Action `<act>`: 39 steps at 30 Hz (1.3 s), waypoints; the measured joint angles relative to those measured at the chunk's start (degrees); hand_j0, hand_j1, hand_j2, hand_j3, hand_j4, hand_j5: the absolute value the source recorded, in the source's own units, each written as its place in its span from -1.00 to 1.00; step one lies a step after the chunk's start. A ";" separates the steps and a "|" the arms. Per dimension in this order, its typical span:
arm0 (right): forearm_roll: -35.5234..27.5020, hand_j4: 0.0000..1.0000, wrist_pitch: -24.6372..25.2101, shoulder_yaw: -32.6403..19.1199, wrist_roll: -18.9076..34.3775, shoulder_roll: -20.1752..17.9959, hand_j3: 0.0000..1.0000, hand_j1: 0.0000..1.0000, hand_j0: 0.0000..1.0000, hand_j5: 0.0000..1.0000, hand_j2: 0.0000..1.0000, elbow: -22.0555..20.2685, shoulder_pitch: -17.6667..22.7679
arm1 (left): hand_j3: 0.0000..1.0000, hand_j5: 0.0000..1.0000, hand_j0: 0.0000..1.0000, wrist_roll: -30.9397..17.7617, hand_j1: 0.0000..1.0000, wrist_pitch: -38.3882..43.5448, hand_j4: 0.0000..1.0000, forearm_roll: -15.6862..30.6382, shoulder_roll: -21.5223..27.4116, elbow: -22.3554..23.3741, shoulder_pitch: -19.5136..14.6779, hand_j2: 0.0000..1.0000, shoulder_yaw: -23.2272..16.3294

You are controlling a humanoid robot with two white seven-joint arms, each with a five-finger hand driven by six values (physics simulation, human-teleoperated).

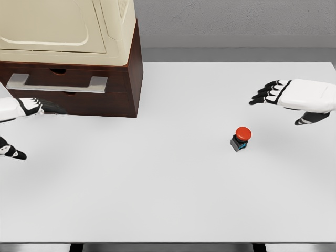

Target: Open the cabinet drawer with left arm, and place a switch into the drawer with right arm

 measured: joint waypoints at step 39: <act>7.27 1.00 0.03 11.97 -0.01 6.46 1.00 1.00 1.00 1.00 1.00 -0.77 -5.54 | 1.00 1.00 1.00 -3.04 1.00 36.93 1.00 -2.72 -11.40 0.61 -8.42 1.00 1.84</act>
